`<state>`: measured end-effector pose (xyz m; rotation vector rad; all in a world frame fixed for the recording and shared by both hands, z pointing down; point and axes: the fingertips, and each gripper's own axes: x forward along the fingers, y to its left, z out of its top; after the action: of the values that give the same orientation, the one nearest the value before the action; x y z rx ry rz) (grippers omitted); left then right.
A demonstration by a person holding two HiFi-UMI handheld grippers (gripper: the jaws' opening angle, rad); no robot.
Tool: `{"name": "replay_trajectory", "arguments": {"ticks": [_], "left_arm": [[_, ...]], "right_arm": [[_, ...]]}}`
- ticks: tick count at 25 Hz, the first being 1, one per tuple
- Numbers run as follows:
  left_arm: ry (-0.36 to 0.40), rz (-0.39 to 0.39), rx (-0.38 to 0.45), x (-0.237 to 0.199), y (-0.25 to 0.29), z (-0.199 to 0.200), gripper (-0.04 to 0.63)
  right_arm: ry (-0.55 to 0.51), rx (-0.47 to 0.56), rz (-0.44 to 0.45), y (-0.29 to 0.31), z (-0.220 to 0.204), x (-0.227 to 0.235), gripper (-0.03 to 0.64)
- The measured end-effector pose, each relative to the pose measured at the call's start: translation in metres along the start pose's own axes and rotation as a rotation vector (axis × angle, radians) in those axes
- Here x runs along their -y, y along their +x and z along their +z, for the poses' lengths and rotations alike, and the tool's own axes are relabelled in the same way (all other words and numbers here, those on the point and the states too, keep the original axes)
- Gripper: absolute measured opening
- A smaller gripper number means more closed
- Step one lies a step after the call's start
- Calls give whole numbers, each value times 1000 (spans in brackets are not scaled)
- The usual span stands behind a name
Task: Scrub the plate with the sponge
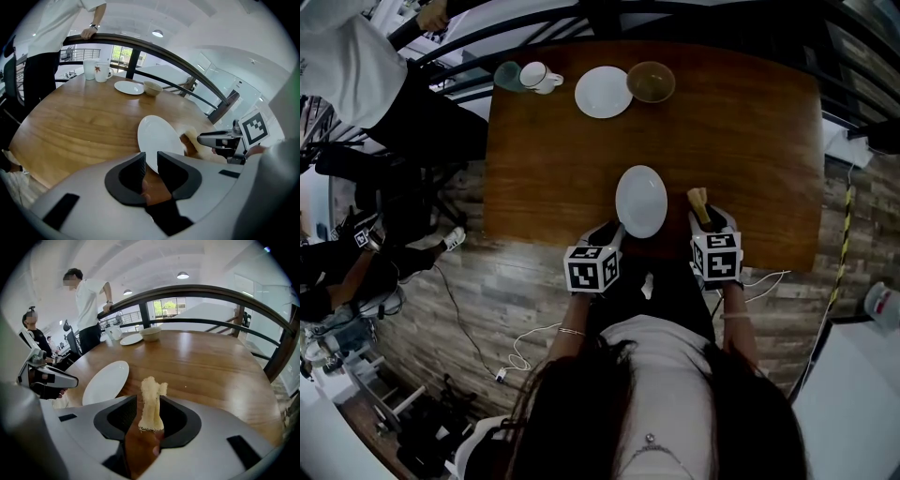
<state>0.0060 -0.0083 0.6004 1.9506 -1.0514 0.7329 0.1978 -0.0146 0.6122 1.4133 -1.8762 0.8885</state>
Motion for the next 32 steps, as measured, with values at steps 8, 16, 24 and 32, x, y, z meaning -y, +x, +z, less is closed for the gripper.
{"name": "replay_trajectory", "arguments": {"ticks": [8,16,24,32], "left_arm": [[-42,4,-34,-5,6,-8,77],[-89,-11,-73,-8,18,-12,109],[-117,-8,-93,-14,26,-15,109],[-158,-37,-111,-10,30,-15,124]], "right_arm": [[-3,-39,-2,13,-7,3,152],[0,-66,-3,22,-10,6,151],[-18,-52,-13,21,-8,6,96],[-32,-28,17,13,1,-6,83]]}}
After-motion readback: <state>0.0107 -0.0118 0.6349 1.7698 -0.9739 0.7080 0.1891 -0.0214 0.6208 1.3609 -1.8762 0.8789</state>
